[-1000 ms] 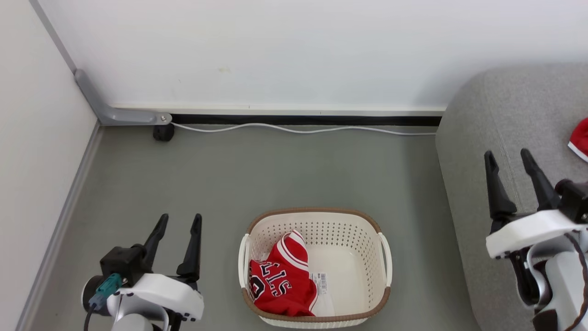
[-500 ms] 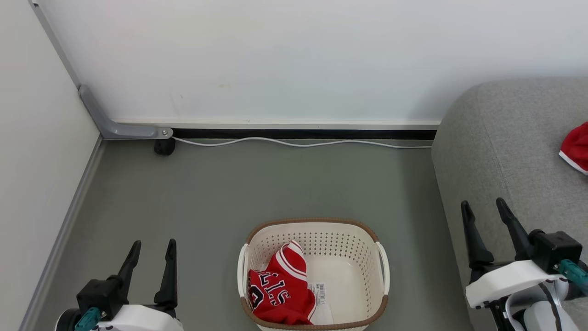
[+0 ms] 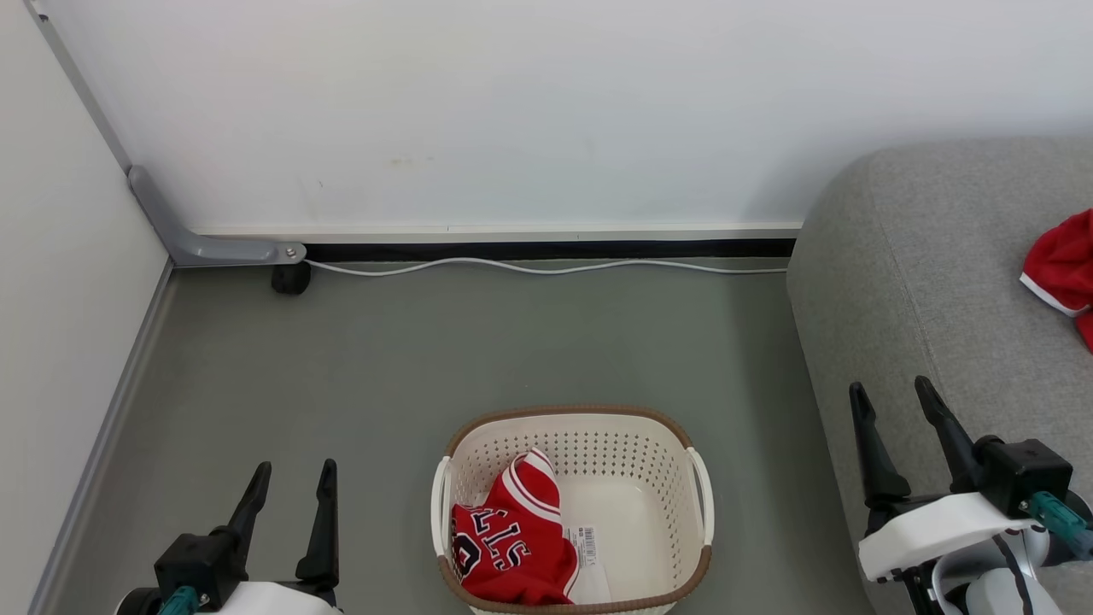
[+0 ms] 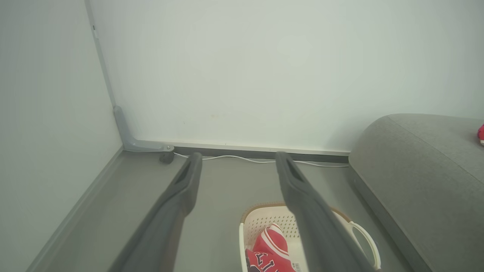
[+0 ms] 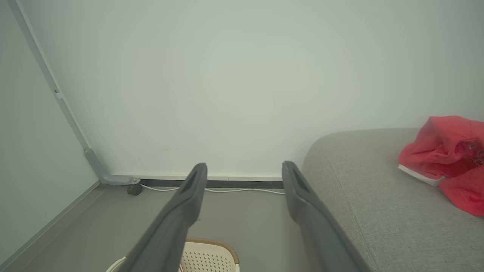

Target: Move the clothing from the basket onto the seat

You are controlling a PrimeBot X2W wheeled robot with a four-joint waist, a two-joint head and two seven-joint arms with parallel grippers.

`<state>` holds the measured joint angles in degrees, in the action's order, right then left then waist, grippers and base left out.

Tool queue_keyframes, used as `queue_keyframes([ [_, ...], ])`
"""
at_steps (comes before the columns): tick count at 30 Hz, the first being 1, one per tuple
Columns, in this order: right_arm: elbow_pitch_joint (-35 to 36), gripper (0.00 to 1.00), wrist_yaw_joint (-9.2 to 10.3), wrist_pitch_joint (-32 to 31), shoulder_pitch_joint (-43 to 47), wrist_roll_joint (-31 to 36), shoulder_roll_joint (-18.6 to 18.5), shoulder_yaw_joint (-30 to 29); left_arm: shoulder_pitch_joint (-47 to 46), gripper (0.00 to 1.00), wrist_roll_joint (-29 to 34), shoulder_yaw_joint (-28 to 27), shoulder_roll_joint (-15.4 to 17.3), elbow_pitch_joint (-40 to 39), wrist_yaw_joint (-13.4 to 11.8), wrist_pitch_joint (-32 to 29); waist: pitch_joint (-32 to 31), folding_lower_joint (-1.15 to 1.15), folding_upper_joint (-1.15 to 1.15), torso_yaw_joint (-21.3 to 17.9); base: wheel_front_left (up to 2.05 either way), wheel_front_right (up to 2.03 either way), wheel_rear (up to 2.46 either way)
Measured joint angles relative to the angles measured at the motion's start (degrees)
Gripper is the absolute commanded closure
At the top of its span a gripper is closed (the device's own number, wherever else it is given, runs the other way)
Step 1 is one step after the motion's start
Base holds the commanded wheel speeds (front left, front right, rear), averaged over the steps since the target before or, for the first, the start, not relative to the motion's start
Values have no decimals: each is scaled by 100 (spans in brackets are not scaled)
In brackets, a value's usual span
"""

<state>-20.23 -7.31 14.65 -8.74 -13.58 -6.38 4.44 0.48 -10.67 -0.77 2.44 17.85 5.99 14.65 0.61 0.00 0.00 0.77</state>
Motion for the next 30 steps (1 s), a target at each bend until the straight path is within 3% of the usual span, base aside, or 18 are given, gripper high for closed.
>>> queue_keyframes([
  [16, 62, 0, 0, 0, -16, -10, 19, -3, -1, 0, -56, 303, 4, 66, 0, 0, 231, 0, 0, -50, 0, 0, 0],
  [30, 280, 0, 0, 0, -948, -10, -4, 205, -826, 0, -240, 1114, 4, 431, -111, 0, 1478, 0, 0, -215, 0, 0, 0],
])
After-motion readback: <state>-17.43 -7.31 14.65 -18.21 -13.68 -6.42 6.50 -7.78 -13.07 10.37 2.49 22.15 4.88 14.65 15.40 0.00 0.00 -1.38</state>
